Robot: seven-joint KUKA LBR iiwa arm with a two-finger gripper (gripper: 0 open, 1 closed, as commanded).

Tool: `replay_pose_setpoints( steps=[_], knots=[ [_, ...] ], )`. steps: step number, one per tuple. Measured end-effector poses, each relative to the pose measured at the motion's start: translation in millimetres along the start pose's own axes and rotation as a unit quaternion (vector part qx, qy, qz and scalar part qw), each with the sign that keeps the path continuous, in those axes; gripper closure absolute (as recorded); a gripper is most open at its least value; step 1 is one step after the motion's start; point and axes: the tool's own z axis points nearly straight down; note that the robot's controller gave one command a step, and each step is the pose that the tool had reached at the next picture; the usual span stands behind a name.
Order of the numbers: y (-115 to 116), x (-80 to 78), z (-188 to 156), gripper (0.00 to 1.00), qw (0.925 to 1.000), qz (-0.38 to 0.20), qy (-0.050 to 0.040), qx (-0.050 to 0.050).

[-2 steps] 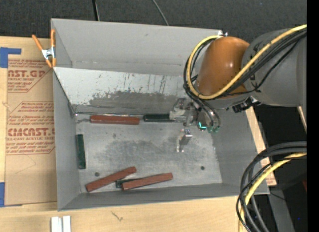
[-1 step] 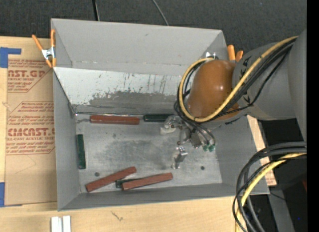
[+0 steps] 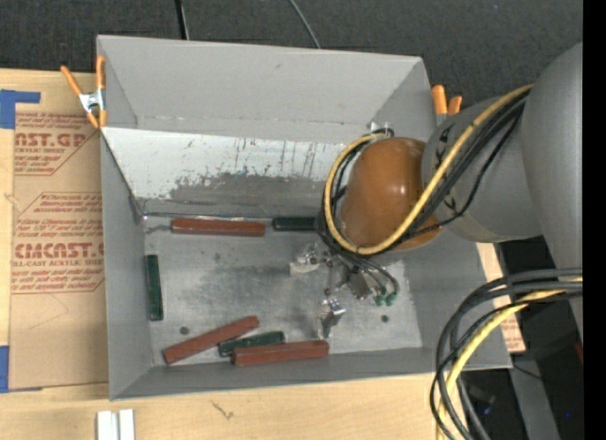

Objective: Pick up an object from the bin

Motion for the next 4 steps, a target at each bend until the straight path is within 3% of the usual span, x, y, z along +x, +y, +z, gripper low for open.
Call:
replay_pose_setpoints(
  steps=[1,2,3,4],
  knots=[
    [3,10.1,3,0.00,0.9968,0.080,-0.0010,0.000],
    [51,3.8,1,0.00,0.9983,-0.058,-0.0112,0.004],
    [94,-42.1,5,1.00,0.9974,0.071,-0.0103,0.001],
    [94,-42.1,5,1.00,0.9975,0.071,-0.0103,0.001]
  ],
)
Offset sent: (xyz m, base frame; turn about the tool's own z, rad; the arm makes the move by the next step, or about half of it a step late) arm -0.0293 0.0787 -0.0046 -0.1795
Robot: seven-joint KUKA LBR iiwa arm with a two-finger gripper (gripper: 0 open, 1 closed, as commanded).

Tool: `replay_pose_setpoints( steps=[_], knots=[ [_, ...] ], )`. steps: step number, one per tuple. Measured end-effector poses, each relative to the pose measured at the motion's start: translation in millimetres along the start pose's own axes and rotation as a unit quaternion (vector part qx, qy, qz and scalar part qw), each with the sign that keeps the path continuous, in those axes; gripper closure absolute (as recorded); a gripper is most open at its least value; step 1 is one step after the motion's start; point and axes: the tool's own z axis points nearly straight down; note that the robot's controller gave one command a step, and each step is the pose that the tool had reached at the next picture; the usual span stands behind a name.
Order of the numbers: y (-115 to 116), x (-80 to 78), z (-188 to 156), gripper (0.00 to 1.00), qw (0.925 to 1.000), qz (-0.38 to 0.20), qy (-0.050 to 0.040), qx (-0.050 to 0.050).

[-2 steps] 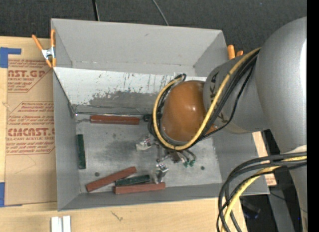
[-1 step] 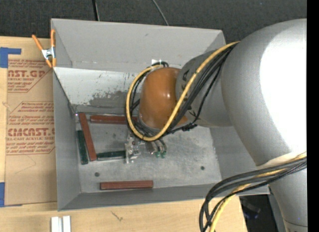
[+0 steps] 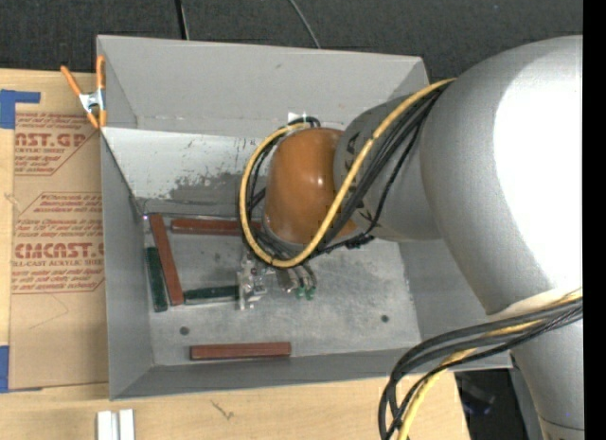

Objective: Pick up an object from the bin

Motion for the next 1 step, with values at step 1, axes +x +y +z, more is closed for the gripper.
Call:
replay_pose_setpoints(
  steps=[1],
  knots=[
    [22.4,-27.9,-193.1,1.00,1.0000,0.004,0.0049,-0.001]
  ],
)
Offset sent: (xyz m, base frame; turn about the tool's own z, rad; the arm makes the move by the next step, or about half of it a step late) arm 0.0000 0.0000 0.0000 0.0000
